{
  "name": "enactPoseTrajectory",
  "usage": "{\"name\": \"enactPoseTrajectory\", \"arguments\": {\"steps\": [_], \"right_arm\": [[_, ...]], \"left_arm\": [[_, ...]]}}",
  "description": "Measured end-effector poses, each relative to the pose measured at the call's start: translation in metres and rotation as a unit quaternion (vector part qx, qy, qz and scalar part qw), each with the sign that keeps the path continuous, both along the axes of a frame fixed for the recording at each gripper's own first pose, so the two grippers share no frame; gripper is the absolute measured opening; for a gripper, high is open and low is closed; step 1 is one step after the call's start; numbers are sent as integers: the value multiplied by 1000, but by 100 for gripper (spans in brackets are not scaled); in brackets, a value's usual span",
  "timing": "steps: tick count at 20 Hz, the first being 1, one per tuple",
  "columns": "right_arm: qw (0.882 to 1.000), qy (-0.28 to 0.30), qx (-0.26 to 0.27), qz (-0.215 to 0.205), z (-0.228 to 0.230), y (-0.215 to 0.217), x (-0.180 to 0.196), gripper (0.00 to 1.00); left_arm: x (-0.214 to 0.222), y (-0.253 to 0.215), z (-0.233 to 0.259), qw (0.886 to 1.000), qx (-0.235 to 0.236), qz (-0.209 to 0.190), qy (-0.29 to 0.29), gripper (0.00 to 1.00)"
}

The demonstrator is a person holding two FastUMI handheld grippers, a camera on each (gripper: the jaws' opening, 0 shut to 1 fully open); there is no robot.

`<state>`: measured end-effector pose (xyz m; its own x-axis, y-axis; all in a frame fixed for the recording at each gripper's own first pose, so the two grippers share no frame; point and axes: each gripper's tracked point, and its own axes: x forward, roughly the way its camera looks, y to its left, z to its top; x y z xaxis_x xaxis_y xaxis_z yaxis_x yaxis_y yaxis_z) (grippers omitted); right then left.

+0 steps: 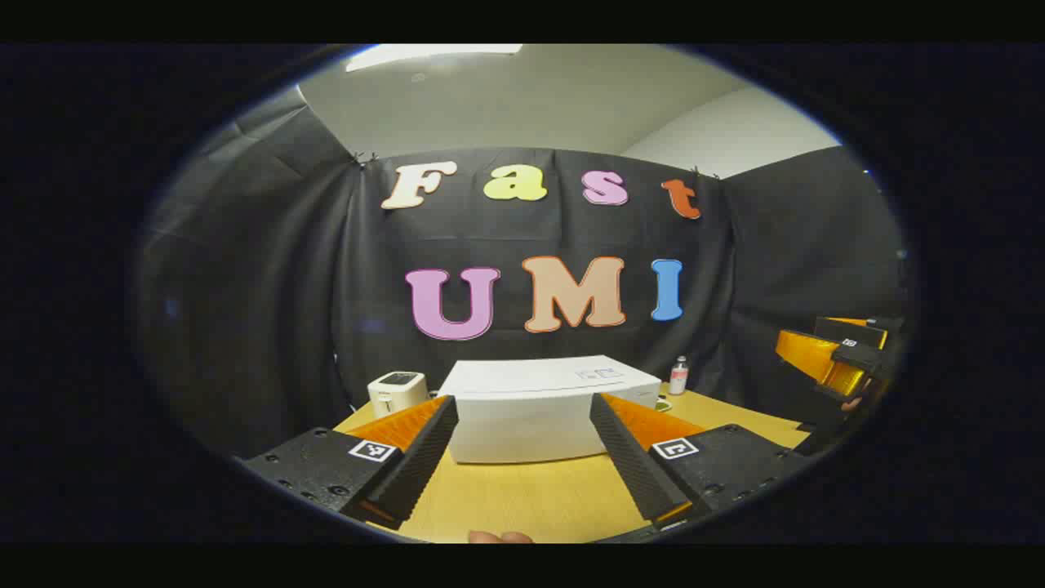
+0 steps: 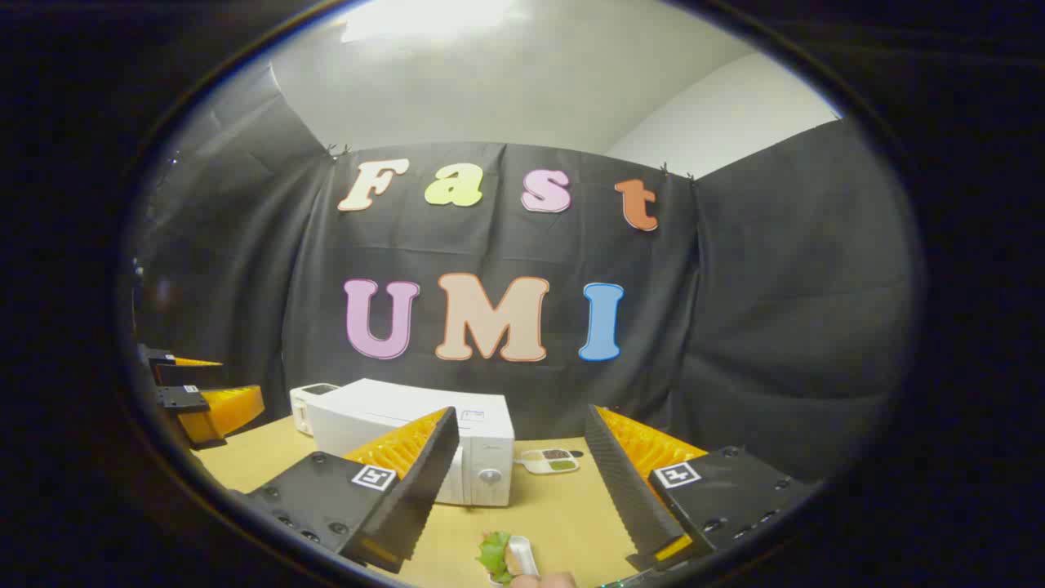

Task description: Open the microwave oven with the left hand, put the food in, and close the microwave oven.

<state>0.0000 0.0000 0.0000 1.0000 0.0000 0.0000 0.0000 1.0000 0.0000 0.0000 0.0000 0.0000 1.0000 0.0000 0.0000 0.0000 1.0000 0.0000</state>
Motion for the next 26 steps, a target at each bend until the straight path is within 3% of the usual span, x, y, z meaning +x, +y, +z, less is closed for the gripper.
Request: {"name": "enactPoseTrajectory", "arguments": {"steps": [19,20,26], "right_arm": [[1000,-18,1,-14,15,-29,-6,96],[1000,-17,1,-15,15,-29,-7,96],[1000,-15,-1,-17,10,-30,-10,95]], "left_arm": [[-1,-32,9,1000,20,-21,-7,98],[-1,-31,9,1000,21,-21,-8,94],[-6,-26,4,1000,23,-15,-3,98]]}}
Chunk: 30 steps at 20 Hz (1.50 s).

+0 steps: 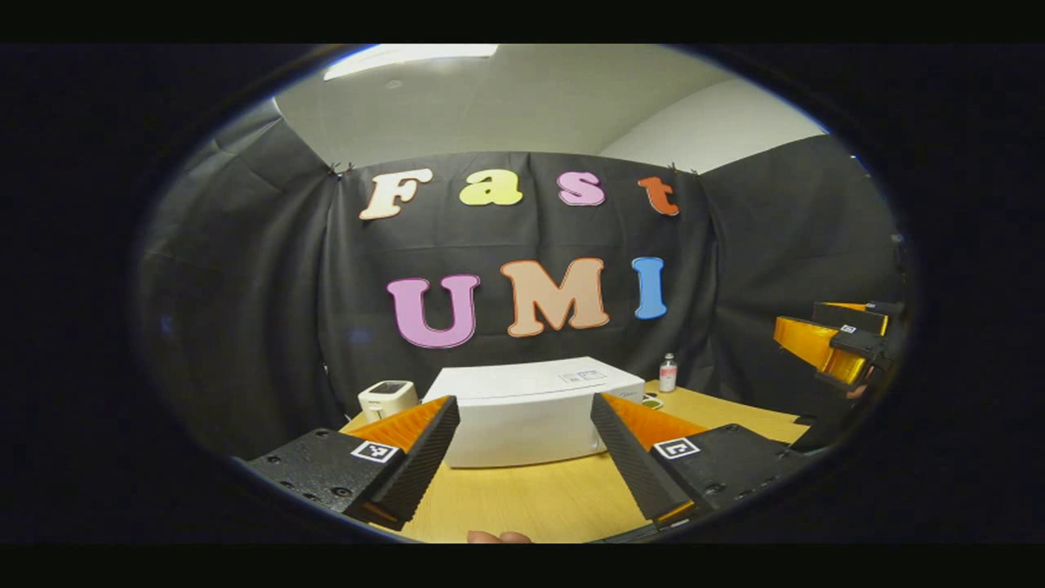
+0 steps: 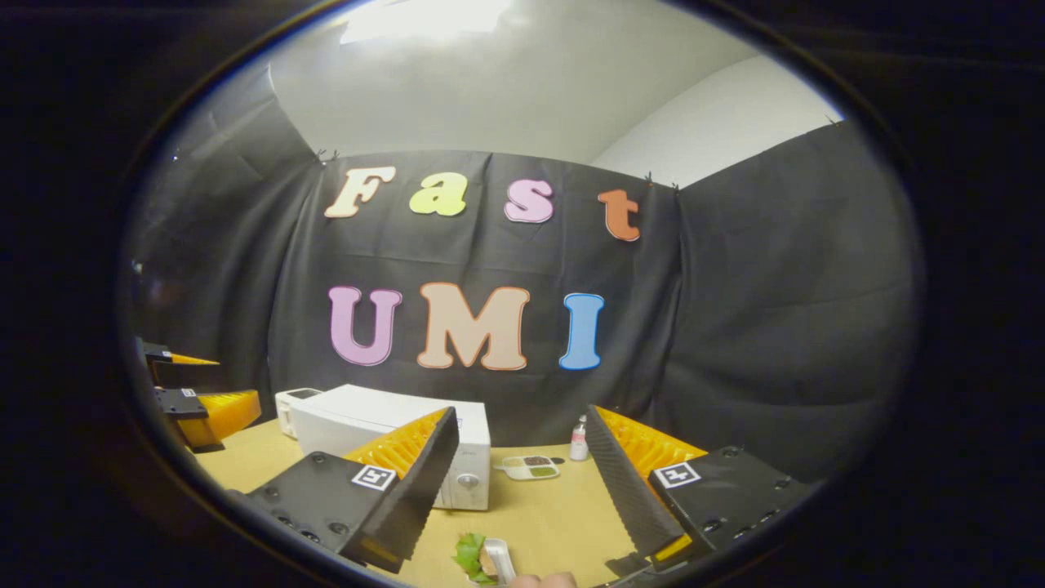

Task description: Open the microwave oven with the left hand, put the food in, and close the microwave oven.

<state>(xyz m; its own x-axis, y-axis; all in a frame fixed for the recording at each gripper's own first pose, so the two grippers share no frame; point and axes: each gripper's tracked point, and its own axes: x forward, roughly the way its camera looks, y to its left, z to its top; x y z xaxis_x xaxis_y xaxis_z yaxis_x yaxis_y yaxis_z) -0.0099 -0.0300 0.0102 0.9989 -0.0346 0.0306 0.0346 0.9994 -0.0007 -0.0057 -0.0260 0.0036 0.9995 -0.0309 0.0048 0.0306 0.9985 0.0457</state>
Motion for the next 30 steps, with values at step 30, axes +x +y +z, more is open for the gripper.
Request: {"name": "enactPoseTrajectory", "arguments": {"steps": [30], "right_arm": [[998,13,31,54,4,-17,58,95]], "left_arm": [[63,-25,-66,997,29,51,58,98]]}}
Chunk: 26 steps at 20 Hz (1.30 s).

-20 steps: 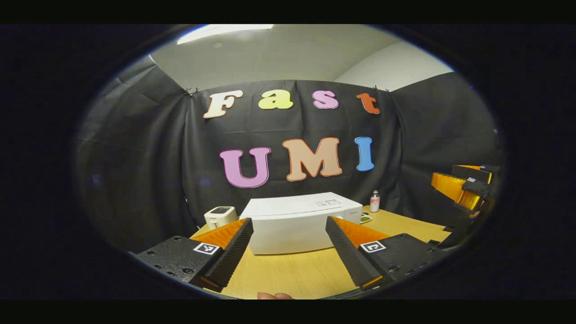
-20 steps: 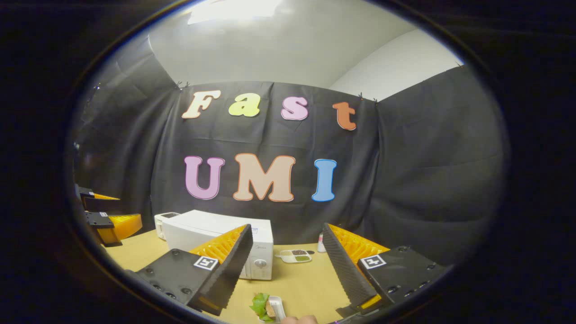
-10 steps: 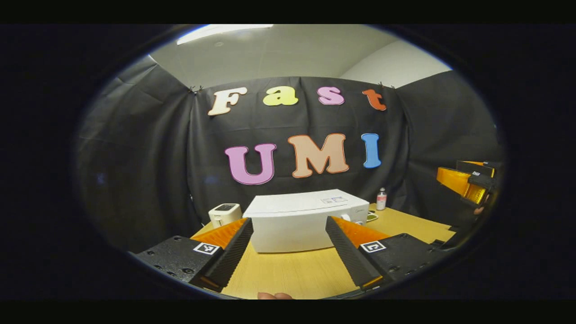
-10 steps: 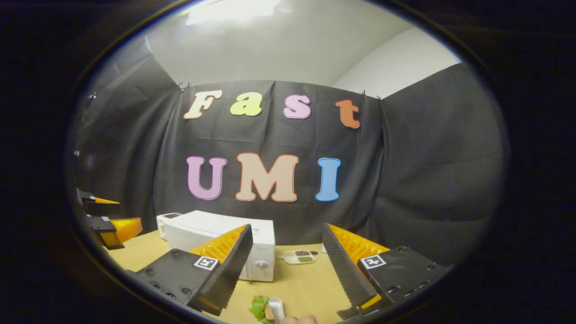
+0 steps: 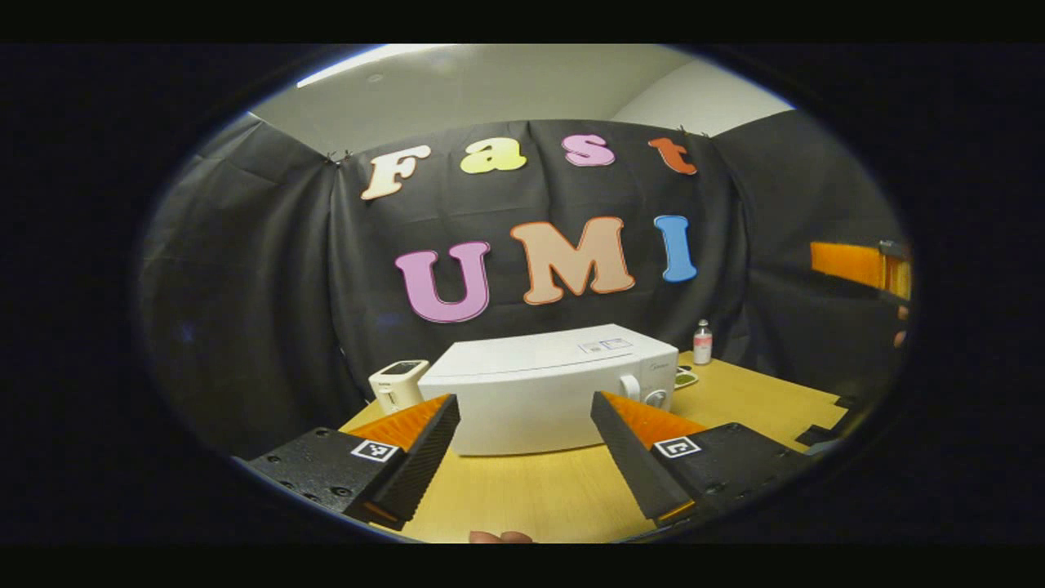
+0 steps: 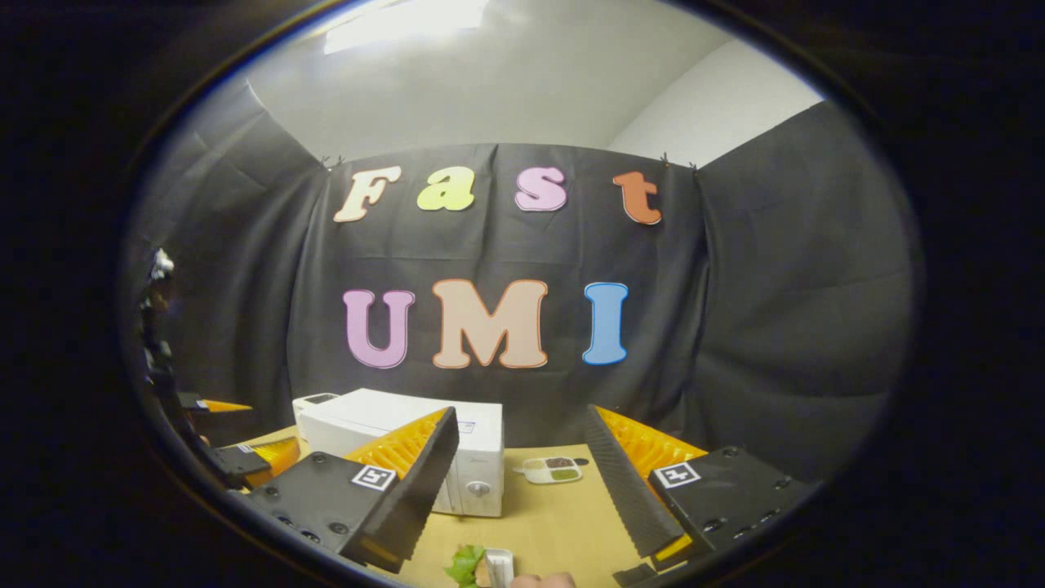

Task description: Open the microwave oven with the left hand, put the food in, and close the microwave oven.

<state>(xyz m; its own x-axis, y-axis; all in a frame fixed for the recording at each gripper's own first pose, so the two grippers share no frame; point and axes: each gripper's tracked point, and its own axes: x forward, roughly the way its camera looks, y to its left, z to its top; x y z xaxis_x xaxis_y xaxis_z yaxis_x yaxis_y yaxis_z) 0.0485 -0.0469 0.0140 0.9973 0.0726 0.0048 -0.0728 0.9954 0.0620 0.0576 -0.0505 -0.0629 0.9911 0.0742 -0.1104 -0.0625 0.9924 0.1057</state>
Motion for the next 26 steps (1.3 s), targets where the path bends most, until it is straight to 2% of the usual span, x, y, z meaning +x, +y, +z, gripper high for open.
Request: {"name": "enactPoseTrajectory", "arguments": {"steps": [5,6,7,8,9,14,15,16,19,20,26], "right_arm": [[1000,5,-6,-6,-1,-19,9,95],[1000,10,-8,-9,-4,-24,11,95],[1000,15,-8,-12,-7,-28,12,98],[1000,19,-9,-16,-10,-33,13,95],[1000,20,-10,-19,-10,-37,14,98],[999,28,-28,-34,-15,-60,13,98],[998,29,-31,-37,-16,-64,12,95],[998,33,-36,-40,-18,-68,12,98],[997,41,-46,-48,-23,-80,8,98],[997,43,-48,-50,-24,-84,7,95],[995,55,-60,-56,-32,-100,7,95]], "left_arm": [[37,-39,-28,999,-33,-43,6,100],[45,-43,-39,998,-30,-44,13,97],[53,-47,-47,998,-25,-46,20,97],[62,-52,-55,998,-21,-48,25,100],[70,-57,-63,998,-21,-51,30,100],[106,-78,-97,997,-17,-62,49,98],[114,-82,-101,996,-18,-66,50,98],[121,-88,-108,996,-19,-70,57,98],[142,-95,-123,995,-16,-73,68,98],[148,-99,-129,994,-19,-73,74,98],[171,-110,-157,992,-27,-70,100,98]]}}
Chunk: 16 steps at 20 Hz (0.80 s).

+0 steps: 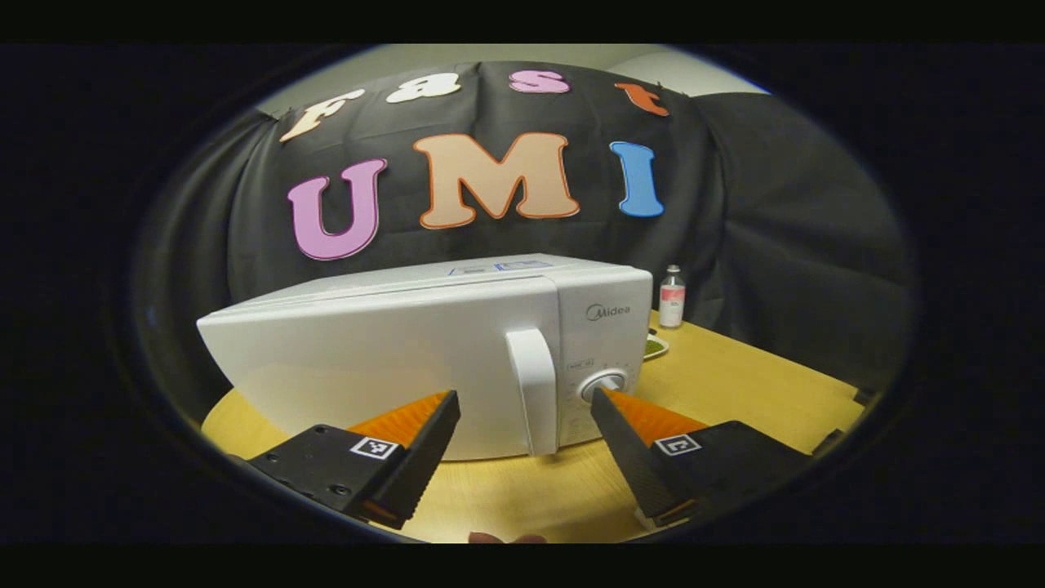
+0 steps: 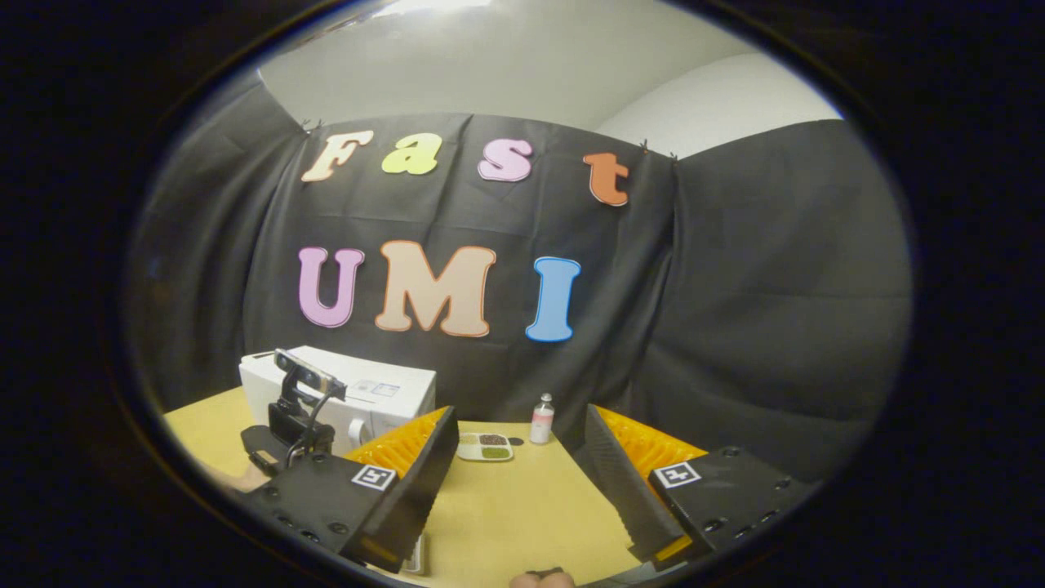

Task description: Open the microwave oven with the left hand, put the food in, and close the microwave oven.

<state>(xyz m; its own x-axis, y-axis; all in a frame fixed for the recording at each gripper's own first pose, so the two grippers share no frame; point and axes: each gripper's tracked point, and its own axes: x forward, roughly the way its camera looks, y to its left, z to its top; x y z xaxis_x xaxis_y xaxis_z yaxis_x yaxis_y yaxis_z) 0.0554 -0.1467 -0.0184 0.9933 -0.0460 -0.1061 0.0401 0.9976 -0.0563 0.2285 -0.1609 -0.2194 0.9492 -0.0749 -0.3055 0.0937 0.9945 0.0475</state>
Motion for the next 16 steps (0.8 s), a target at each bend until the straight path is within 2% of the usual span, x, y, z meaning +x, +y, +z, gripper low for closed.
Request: {"name": "enactPoseTrajectory", "arguments": {"steps": [7,9,10,11,13,16], "right_arm": [[1000,3,-7,0,-3,-10,3,96],[1000,7,-1,-2,-4,-11,3,96],[1000,7,4,-3,-4,-13,4,96],[1000,8,6,-4,-4,-14,4,96],[1000,12,5,-5,-7,-17,4,96],[1000,11,1,-2,-7,-18,4,96]], "left_arm": [[13,-4,-13,1000,-9,19,3,94],[14,2,-15,999,-9,34,4,84],[14,-2,-19,999,-16,31,9,71],[14,-4,-25,999,-17,33,19,65],[9,-5,-35,999,-22,33,36,42],[11,-4,-31,998,-41,27,26,18]]}}
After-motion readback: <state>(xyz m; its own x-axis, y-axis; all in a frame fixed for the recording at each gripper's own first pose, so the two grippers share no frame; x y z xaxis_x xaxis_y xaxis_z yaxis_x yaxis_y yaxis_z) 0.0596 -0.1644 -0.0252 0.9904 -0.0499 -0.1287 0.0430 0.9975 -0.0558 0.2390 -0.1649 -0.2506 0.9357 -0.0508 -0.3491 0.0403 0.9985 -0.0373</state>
